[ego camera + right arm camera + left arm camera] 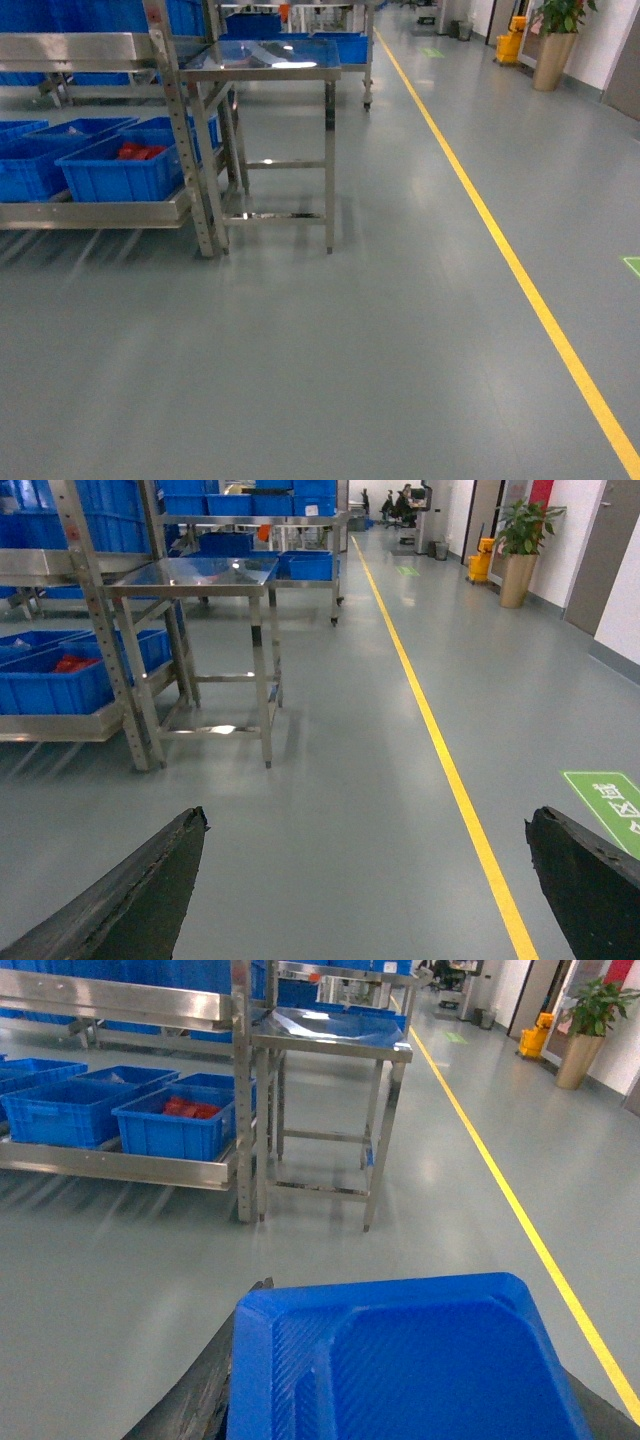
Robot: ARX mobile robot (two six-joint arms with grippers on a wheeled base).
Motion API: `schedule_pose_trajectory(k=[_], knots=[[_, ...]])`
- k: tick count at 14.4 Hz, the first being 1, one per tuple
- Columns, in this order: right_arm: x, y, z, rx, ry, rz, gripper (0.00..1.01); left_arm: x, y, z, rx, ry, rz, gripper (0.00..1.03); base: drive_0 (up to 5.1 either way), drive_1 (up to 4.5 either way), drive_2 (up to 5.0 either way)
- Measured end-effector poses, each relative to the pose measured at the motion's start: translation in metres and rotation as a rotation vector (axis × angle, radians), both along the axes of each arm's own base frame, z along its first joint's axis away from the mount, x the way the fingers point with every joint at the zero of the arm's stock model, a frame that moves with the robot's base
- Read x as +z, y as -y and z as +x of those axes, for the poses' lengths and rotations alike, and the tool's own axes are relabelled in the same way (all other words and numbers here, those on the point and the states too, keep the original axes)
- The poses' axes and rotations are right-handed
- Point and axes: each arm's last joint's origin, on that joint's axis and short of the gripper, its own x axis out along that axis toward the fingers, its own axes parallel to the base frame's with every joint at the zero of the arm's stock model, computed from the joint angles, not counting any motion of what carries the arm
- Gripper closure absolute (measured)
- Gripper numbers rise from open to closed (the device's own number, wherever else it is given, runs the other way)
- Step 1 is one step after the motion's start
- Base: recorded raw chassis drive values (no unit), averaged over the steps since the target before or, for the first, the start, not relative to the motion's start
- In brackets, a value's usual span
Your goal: Pick blue part to blue bin on bottom shelf
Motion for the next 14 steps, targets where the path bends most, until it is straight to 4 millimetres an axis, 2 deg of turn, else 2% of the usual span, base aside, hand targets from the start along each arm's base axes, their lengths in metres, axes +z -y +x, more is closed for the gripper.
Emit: schedule_pose_trajectory(k=[14], knots=[[0.0,0.0,0.0,0.0,0.0,0.0,0.03,0.0001,0.0,-0.0001,0.0,0.001,-0.001,0.59,0.0,4.28,-4.4]])
